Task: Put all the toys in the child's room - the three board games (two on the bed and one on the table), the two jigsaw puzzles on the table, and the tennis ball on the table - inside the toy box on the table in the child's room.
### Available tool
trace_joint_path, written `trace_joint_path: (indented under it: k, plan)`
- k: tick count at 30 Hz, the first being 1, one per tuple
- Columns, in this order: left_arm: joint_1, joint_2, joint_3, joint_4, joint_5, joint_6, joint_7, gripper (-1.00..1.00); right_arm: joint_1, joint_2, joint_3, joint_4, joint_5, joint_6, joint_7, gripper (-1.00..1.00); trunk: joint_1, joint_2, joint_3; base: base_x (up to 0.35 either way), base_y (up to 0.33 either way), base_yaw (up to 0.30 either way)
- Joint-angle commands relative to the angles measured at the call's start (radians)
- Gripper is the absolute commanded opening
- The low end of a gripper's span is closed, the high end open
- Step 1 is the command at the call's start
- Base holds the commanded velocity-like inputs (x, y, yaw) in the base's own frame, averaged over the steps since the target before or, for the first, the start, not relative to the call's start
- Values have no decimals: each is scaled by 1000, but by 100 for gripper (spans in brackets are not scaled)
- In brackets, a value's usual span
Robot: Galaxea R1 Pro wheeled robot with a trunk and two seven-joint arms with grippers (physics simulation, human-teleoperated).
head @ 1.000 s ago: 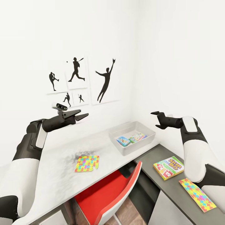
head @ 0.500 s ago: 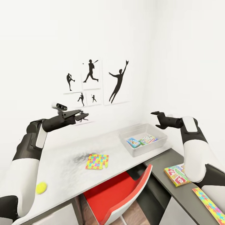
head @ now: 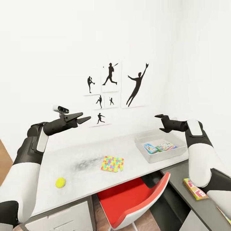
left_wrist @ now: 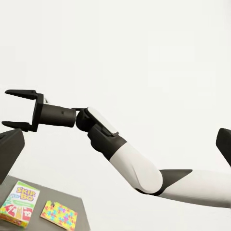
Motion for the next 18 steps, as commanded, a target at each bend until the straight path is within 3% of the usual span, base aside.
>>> trace_joint_path:
  k: [1, 9, 18]
  plan:
    - [-1, 0, 0, 1, 1, 11, -3, 100, 0, 0, -2, -1, -11, 4, -10, 100, 0, -1, 0, -4, 2, 272]
    - [1, 12, 0, 1, 1, 11, -3, 100, 0, 2, -2, -1, -10, 3, -12, 100, 0, -1, 4, -16, 8, 273]
    - [2, 22, 1, 1, 0, 11, -3, 100, 0, 6, -1, -1, -5, 1, -17, 100, 0, -1, 8, -160, 119, 279]
